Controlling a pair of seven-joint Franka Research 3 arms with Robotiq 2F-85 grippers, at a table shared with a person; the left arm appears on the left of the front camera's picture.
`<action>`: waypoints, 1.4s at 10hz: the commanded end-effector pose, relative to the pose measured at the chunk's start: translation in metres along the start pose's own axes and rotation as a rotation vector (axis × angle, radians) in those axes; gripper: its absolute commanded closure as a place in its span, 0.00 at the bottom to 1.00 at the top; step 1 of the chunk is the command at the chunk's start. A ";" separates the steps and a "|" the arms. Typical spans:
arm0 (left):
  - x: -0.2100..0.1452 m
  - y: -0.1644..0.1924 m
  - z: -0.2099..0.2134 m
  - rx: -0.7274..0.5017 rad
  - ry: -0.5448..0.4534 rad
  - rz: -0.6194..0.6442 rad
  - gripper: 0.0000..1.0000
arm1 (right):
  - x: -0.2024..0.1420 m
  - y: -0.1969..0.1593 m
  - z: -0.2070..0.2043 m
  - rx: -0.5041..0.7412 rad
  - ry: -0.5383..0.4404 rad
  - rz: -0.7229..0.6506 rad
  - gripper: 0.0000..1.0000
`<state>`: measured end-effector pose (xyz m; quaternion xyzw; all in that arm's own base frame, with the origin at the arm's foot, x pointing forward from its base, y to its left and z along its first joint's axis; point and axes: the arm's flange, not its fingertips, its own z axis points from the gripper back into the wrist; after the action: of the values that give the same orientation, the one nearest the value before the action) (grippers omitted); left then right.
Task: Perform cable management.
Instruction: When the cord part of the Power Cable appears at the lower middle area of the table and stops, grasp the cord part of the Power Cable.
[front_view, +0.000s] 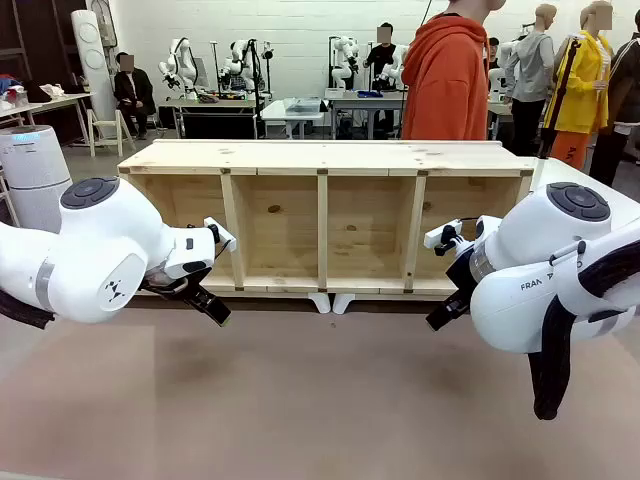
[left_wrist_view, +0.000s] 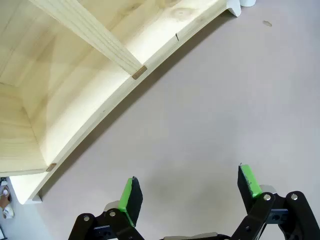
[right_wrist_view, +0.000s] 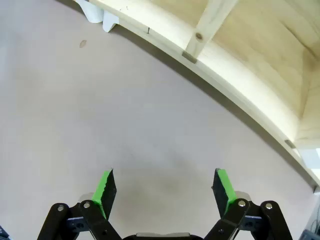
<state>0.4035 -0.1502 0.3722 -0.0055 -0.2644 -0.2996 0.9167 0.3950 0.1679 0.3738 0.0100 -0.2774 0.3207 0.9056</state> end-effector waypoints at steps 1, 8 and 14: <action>0.000 0.000 0.000 0.000 0.000 0.000 0.00 | 0.000 0.000 0.000 0.000 0.000 0.000 0.00; 0.000 0.000 0.000 0.000 0.000 0.000 0.00 | 0.000 0.000 0.000 0.000 0.000 0.000 0.00; 0.012 -0.012 0.048 0.098 0.045 -0.077 0.00 | 0.006 -0.003 0.021 -0.019 -0.017 -0.001 0.00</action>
<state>0.3947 -0.1496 0.3977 0.0306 -0.2594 -0.3239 0.9093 0.3950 0.1675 0.3823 0.0093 -0.2855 0.3199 0.9033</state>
